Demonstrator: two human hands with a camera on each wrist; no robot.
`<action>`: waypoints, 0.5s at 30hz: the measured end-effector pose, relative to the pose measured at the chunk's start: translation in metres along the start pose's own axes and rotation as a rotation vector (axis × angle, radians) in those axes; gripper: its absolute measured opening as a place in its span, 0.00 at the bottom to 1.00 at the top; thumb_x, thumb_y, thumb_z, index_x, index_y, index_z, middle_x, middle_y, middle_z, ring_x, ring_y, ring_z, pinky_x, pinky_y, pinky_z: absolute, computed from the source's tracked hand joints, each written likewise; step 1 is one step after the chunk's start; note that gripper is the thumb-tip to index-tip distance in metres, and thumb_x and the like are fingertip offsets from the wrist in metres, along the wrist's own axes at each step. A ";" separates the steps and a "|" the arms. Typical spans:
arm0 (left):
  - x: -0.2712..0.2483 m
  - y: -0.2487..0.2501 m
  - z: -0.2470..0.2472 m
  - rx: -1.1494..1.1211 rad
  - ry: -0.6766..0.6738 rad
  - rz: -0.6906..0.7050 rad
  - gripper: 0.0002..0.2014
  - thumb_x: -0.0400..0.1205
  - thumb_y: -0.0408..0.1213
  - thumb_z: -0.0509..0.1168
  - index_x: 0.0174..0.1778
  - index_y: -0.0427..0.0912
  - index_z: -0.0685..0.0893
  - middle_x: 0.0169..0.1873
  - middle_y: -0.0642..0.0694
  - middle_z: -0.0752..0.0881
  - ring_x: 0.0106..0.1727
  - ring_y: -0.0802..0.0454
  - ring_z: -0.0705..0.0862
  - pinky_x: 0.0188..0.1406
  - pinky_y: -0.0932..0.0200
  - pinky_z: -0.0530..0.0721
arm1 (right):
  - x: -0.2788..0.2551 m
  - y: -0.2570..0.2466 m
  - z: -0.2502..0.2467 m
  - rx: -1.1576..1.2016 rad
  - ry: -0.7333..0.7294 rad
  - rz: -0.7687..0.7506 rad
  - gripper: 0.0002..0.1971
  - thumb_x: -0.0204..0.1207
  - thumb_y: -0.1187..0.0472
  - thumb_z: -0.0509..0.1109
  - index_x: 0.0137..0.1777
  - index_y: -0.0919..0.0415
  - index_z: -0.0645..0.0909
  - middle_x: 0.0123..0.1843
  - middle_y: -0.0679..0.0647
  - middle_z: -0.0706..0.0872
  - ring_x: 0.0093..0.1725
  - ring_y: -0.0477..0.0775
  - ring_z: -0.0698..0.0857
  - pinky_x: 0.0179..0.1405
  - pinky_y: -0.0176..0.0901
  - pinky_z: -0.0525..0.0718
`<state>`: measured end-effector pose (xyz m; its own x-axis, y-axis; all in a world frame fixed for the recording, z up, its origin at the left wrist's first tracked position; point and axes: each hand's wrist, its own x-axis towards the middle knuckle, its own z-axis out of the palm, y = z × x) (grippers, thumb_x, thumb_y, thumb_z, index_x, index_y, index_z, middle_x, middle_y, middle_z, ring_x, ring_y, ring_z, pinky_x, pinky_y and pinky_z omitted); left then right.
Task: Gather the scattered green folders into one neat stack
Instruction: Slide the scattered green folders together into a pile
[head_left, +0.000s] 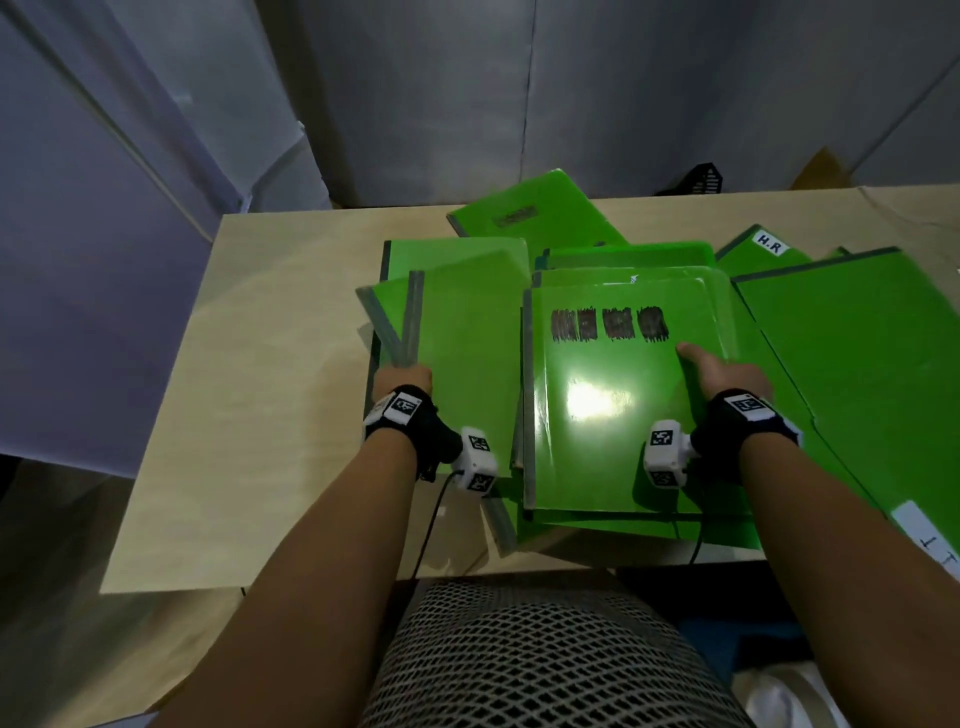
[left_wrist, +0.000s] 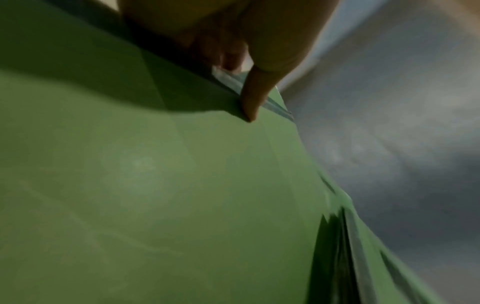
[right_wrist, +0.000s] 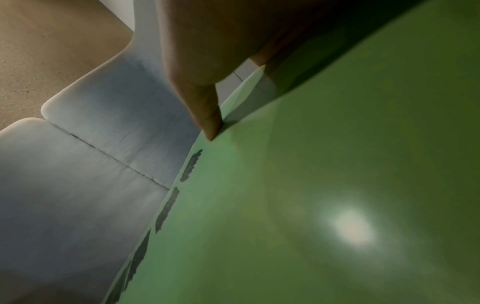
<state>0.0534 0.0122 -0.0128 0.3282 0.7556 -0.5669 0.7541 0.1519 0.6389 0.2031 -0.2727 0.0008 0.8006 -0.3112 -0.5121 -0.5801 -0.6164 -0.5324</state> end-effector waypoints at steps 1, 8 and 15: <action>0.002 0.009 -0.004 0.033 0.053 0.081 0.22 0.82 0.34 0.63 0.74 0.38 0.76 0.65 0.34 0.83 0.58 0.38 0.84 0.47 0.54 0.79 | 0.001 0.000 0.001 -0.007 0.007 0.000 0.33 0.66 0.31 0.70 0.39 0.67 0.74 0.46 0.61 0.80 0.46 0.63 0.82 0.57 0.55 0.83; -0.031 0.117 -0.045 0.485 0.260 0.540 0.16 0.83 0.35 0.59 0.67 0.39 0.75 0.61 0.34 0.83 0.60 0.33 0.83 0.52 0.47 0.79 | 0.008 -0.005 0.006 -0.034 -0.006 -0.028 0.41 0.64 0.28 0.68 0.55 0.70 0.80 0.54 0.65 0.83 0.54 0.69 0.84 0.59 0.61 0.83; -0.073 0.168 -0.053 0.528 0.446 0.741 0.14 0.86 0.37 0.57 0.68 0.41 0.73 0.60 0.35 0.84 0.60 0.33 0.83 0.47 0.47 0.75 | 0.010 -0.014 0.014 -0.089 -0.117 -0.035 0.35 0.73 0.35 0.64 0.68 0.65 0.79 0.69 0.64 0.82 0.66 0.65 0.82 0.63 0.48 0.79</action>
<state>0.1263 0.0163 0.1630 0.6544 0.7308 0.1942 0.6373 -0.6713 0.3785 0.2170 -0.2569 -0.0057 0.7940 -0.2054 -0.5722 -0.5327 -0.6887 -0.4919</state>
